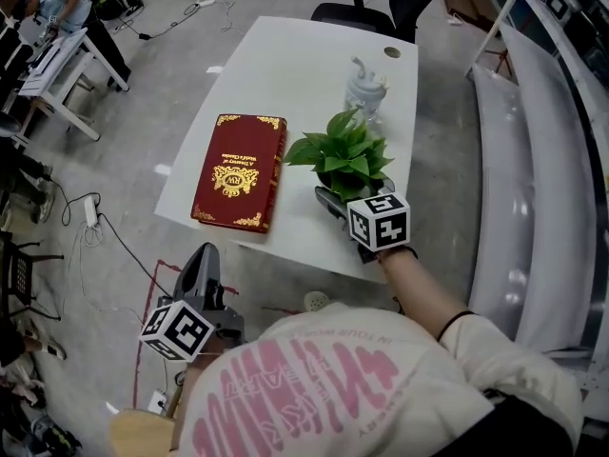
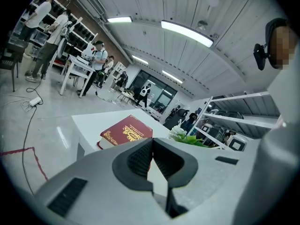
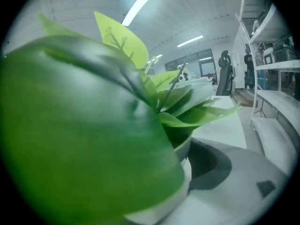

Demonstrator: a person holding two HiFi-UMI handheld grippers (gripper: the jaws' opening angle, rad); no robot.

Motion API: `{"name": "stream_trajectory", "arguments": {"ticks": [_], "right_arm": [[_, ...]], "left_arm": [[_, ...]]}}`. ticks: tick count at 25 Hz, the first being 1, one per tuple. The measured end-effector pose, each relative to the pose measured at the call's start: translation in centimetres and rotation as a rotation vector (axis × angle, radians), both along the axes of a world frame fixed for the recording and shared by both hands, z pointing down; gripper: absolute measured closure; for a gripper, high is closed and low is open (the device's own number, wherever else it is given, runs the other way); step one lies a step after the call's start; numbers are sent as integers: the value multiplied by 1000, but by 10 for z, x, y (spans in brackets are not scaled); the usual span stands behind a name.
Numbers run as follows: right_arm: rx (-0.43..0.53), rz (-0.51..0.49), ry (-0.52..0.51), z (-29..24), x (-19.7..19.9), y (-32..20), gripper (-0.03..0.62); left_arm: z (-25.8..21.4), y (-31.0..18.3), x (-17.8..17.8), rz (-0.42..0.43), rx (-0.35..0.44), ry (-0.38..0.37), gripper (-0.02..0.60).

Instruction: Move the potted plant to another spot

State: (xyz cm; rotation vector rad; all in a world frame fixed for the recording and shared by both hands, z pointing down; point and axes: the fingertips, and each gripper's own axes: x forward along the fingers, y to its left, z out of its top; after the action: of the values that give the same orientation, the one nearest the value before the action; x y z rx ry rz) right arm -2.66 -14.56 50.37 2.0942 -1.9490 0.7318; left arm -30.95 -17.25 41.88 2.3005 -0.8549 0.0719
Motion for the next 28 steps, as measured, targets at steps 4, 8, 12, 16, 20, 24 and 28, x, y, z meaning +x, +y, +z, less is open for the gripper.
{"name": "stream_trajectory", "arguments": {"ticks": [4,8,12,16,20,24,28], "right_arm": [[-12,11,-14,-3,-15,25,85],[-17,19,-25,-9,-32,51,85],[-19,25,-39,-11,-45,77,85],[-24,29,-44,-11,-55,100,85],[-23,42,-51,-15,-65,124,85],[0,54,-50,-26,-76,147,85],[28,82,-51,-38,-84,174,85]], "left_arm": [[-6,16,-6,19,0,12,578],[-9,33,-11,48,-6,15,578],[-10,48,-15,69,-14,29,578],[-7,64,-24,81,-13,40,578],[-4,84,-34,93,-18,45,578],[-1,99,-43,108,-25,59,578],[-4,115,-49,132,-19,75,578]]}}
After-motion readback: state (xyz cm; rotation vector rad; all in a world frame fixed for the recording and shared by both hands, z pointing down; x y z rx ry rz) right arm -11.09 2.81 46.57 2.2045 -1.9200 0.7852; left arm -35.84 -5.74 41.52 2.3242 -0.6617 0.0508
